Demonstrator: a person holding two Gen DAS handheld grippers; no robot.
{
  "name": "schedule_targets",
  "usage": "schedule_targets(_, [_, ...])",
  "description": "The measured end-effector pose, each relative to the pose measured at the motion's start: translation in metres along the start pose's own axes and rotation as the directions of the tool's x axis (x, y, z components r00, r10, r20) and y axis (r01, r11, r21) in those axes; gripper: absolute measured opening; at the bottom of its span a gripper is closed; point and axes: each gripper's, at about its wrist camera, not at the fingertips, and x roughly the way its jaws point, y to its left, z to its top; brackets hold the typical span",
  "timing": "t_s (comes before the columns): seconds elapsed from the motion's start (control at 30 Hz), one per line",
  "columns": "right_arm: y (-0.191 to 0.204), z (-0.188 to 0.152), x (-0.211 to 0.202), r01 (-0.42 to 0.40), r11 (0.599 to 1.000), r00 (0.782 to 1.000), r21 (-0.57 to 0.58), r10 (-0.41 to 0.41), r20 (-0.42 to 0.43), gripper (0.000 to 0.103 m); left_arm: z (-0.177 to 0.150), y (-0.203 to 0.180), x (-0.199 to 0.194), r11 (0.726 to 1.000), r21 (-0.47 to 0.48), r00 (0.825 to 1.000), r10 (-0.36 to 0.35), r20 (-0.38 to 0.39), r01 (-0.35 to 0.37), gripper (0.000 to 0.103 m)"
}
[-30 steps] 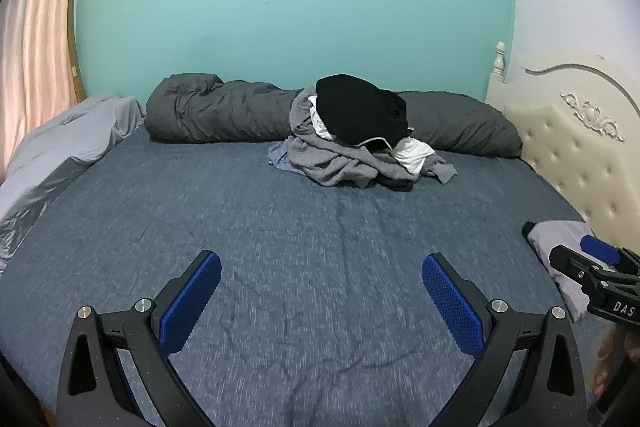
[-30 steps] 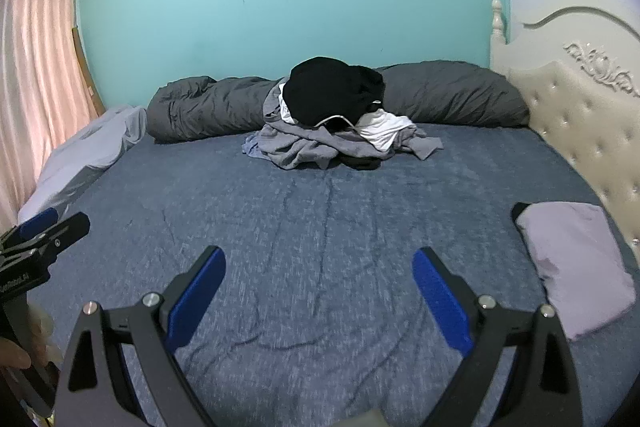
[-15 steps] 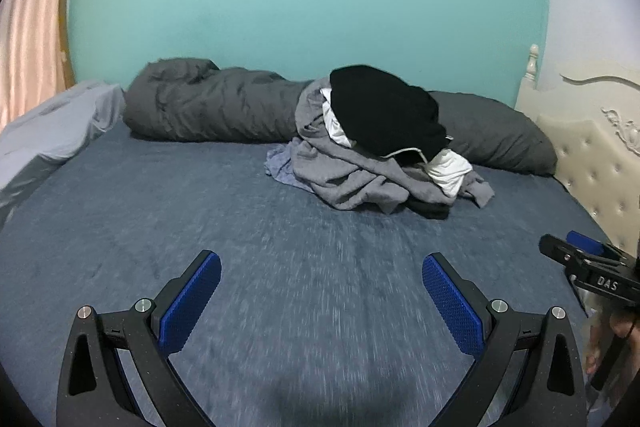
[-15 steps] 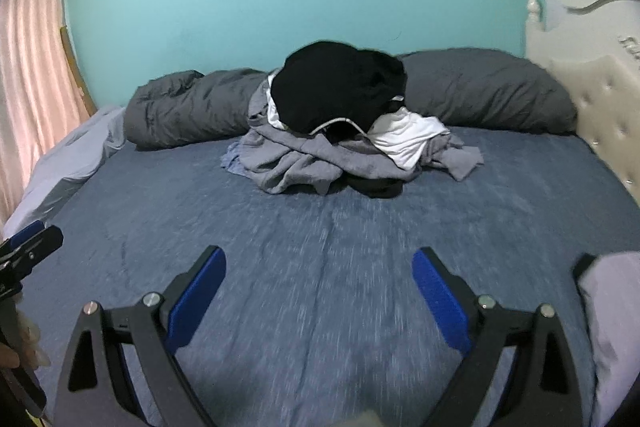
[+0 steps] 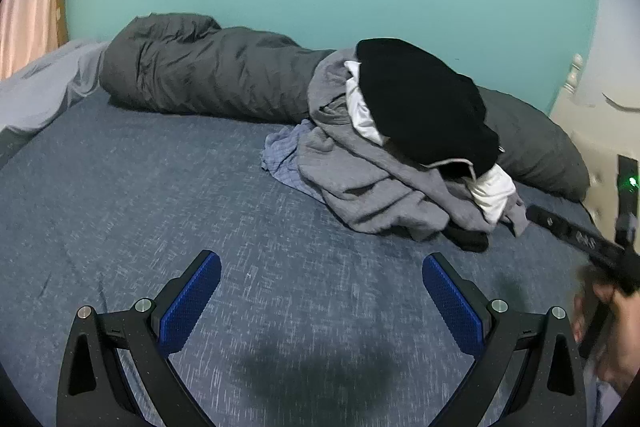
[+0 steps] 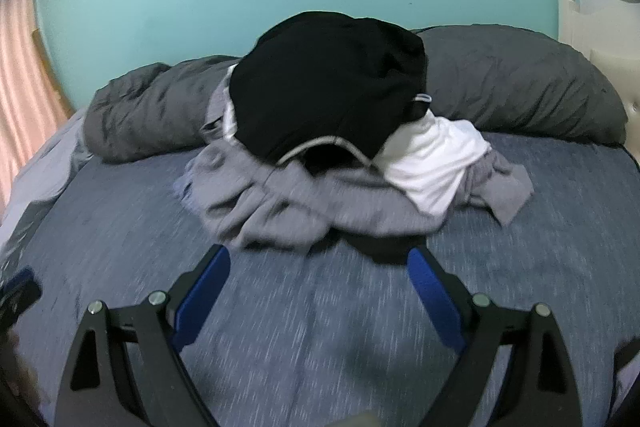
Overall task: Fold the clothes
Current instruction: 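Reach the right gripper to the black hoodie on the pile and grasp it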
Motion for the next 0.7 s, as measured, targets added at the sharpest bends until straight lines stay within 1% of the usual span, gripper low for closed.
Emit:
schedule_targets(0.13, [-0.011,0.027,0.048,0.016,0.999,0.999,0.035,-0.014,-0.048,0.092,0.003,0.008,0.023,1.0,-0.01,1.0,-0.001,-0.029,0.001,0.103])
schedule_targets(0.2, [-0.014,0.037,0.065,0.034,0.998,0.998,0.045,-0.032,-0.05,0.092,0.003,0.013,0.032,1.0,-0.01,0.999,0.003,-0.037,-0.004,0.102])
schedule_targets(0.37, [-0.012,0.07,0.112,0.042,0.999,0.997,0.004,-0.042,-0.067,0.092,0.003,0.028,0.052,0.999,-0.034,0.998,0.007,-0.06,-0.009,0.103])
schedule_targets(0.47, [-0.017,0.087,0.132,0.049,0.998,0.998,0.05,-0.046,-0.047,0.092,0.0,0.036,0.058,0.999,-0.042,0.998,0.008,-0.069,-0.011,0.103])
schedule_targets(0.53, [-0.019,0.092,0.143,0.03,0.997,0.998,0.074,-0.026,-0.055,0.091,-0.003,0.04,0.06,0.999,-0.037,0.998,0.014,-0.064,-0.017,0.103])
schedule_targets(0.57, [-0.016,0.094,0.147,0.014,0.998,0.998,0.061,-0.01,-0.059,0.086,-0.005,0.043,0.06,0.999,-0.04,0.998,0.015,-0.064,-0.018,0.103])
schedule_targets(0.6, [-0.014,0.094,0.149,-0.009,0.999,0.998,0.043,0.011,-0.06,0.077,-0.007,0.045,0.06,0.999,-0.048,0.998,0.012,-0.067,-0.015,0.103])
schedule_targets(0.67, [-0.003,0.096,0.15,-0.009,1.0,0.998,-0.02,0.008,-0.057,0.047,-0.013,0.048,0.06,0.998,-0.057,0.997,0.002,-0.071,-0.006,0.103])
schedule_targets(0.7, [0.001,0.095,0.147,-0.004,0.999,0.999,-0.038,0.003,-0.049,0.039,-0.016,0.049,0.058,0.998,-0.057,0.997,-0.002,-0.071,-0.002,0.103])
